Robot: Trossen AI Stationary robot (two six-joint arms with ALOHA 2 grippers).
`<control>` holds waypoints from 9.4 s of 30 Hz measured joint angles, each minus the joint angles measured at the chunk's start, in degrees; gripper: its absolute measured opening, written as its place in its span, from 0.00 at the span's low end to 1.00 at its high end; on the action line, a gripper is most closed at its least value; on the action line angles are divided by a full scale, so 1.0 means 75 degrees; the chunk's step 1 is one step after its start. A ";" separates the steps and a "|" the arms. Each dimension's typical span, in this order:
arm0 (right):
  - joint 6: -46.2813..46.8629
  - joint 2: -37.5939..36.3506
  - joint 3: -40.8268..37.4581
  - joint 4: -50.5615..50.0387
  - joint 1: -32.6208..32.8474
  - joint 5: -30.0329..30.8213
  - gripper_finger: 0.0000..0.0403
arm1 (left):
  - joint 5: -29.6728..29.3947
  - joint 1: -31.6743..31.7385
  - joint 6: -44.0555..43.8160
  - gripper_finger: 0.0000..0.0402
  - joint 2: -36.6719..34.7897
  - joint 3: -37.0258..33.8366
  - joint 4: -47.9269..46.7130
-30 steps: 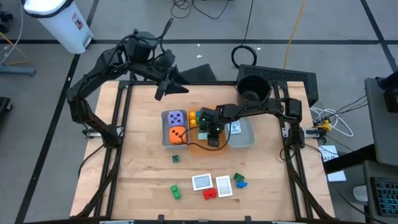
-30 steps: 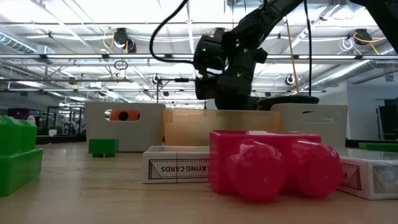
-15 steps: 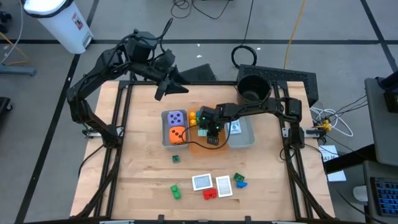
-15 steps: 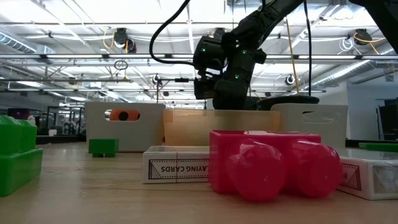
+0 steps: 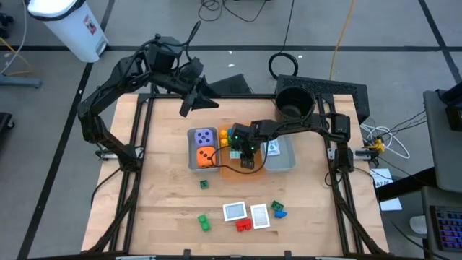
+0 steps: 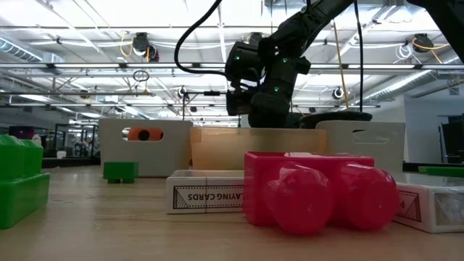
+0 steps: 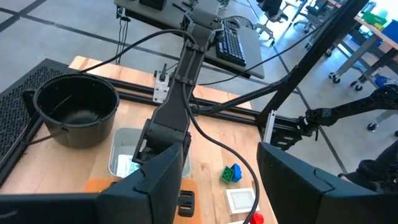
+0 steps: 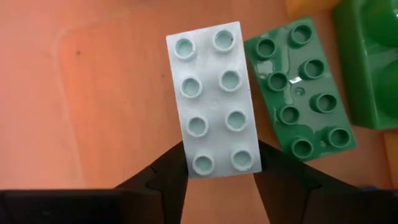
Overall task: Pick & Place Toys
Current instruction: Put the light blue game piece into the orange bin, then put the green game piece into the orange bin
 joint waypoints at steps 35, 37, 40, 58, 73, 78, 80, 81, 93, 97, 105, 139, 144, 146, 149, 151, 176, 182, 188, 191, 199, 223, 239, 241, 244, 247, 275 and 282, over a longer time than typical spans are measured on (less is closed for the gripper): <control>0.1730 -0.2159 0.0003 0.1144 -0.0047 -0.0017 0.42 | -0.0642 -0.0370 -0.0708 0.53 0.0058 0.0006 0.1118; 0.2047 -0.2380 -0.0002 0.1535 -0.0047 -0.0015 0.42 | -0.0554 -0.0591 -0.0946 0.53 0.0058 0.0006 0.1619; 0.2443 -0.2718 0.0002 0.2293 0.0012 0.0011 0.42 | -0.0495 -0.0983 -0.1105 0.53 0.0053 0.0006 0.2183; 0.3108 -0.4538 -0.1913 0.5591 0.1720 0.0989 0.42 | -0.1737 -0.2493 -0.2564 0.53 -0.0633 -0.2739 0.6246; 0.3092 -0.6747 -0.3553 0.6760 0.2011 0.0991 0.42 | -0.3165 -0.3584 -0.3780 0.53 -0.3221 -0.6378 0.8239; 0.3092 -0.6865 -0.3561 0.7120 0.2008 0.1025 0.42 | -0.3758 -0.4343 -0.3821 0.53 -0.3887 -0.6783 0.7665; 0.3089 -0.6857 -0.3563 0.7456 0.2008 0.1088 0.42 | -0.3916 -0.4663 -0.3904 0.53 -0.4043 -0.6851 0.7269; 0.3090 -0.6857 -0.3561 0.7583 0.2008 0.1218 0.42 | -0.3960 -0.4789 -0.3950 0.53 -0.4089 -0.6851 0.7131; 0.5468 -0.6667 -0.3567 0.7885 0.2163 0.2189 0.42 | -0.3954 -0.5648 -0.3531 0.53 -0.3993 -0.6851 0.6749; 0.5793 -0.6333 -0.3567 0.8291 0.2695 0.2365 0.42 | -0.3751 -0.5610 -0.3638 0.53 -0.3690 -0.6851 0.6709; 0.5609 -0.5464 -0.3476 0.9456 0.3873 0.3747 0.42 | -0.2989 -0.5896 -0.3874 0.53 -0.3157 -0.6843 0.4785; 0.6177 -0.4411 -0.1014 -0.1932 0.6126 0.2977 0.35 | -0.5409 -0.7289 -0.7642 0.53 -0.0189 -0.6843 0.3953; 0.6153 -0.4398 -0.1792 -0.0569 0.6319 0.2873 0.35 | -0.5702 -0.7385 -0.8424 0.53 0.0155 -0.6843 0.4466; 0.6234 -0.4402 -0.2077 -0.0121 0.6330 0.2718 0.35 | -0.5747 -0.7412 -0.8657 0.53 0.0268 -0.6843 0.4670; 0.6394 -0.4412 -0.2499 0.0190 0.6359 0.2559 0.36 | -0.5733 -0.7487 -0.8898 0.53 0.0398 -0.6843 0.4829; 0.6430 -0.4462 -0.2733 0.0424 0.6409 0.2561 0.37 | -0.5727 -0.7544 -0.9145 0.53 0.0467 -0.6843 0.4724; 0.7300 -0.5719 -0.4973 0.3017 0.6400 0.3422 0.58 | -0.5268 -0.8447 -1.7710 0.53 0.1571 -0.6843 0.3369; 0.7350 -0.5735 -0.5127 0.3108 0.6400 0.3387 0.56 | -0.5295 -0.8257 -1.7865 0.53 0.1756 -0.6843 0.3491; 0.7240 -0.5735 -0.5129 0.3140 0.6400 0.3385 0.56 | -0.4796 -0.7967 -1.7651 0.53 0.2105 -0.6843 0.3474; 0.7216 -0.5735 -0.5129 0.3142 0.6400 0.3384 0.56 | -0.4496 -0.7868 -1.7469 0.53 0.2218 -0.6843 0.3403; 0.7203 -0.5735 -0.5126 0.3142 0.6400 0.3381 0.56 | -0.4221 -0.7684 -1.7355 0.53 0.2194 -0.6843 0.2697; 0.7003 -0.5729 -0.5126 0.3131 0.6400 0.3381 0.54 | -0.4384 -0.6953 -1.2392 0.53 0.1461 -0.6843 0.1687; 0.7006 -0.5729 -0.5123 0.3142 0.6141 0.3816 0.53 | -0.3106 -0.7058 -0.7675 0.53 -0.0122 -0.6821 0.1817; 0.7012 -0.5729 -0.5123 0.3144 0.6024 0.3812 0.53 | -0.3136 -0.7150 -0.7297 0.53 -0.0041 -0.6762 0.1769; 0.7109 -0.5729 -0.5123 0.3192 0.5841 0.3816 0.52 | -0.3407 -0.7252 -0.6494 0.53 0.0137 -0.6454 0.1748; 0.7231 -0.5729 -0.5123 0.3209 0.5634 0.3829 0.52 | -0.3929 -0.7390 -0.5309 0.53 0.0409 -0.6068 0.1545; 0.7807 -0.5729 -0.5117 0.3515 0.4829 0.4194 0.53 | -0.4291 -0.7958 0.0678 0.53 0.2498 -0.5719 0.1546; 0.7787 -0.5729 -0.5117 0.3500 0.4832 0.4197 0.53 | -0.4344 -0.8032 0.0887 0.53 0.2875 -0.5721 0.1666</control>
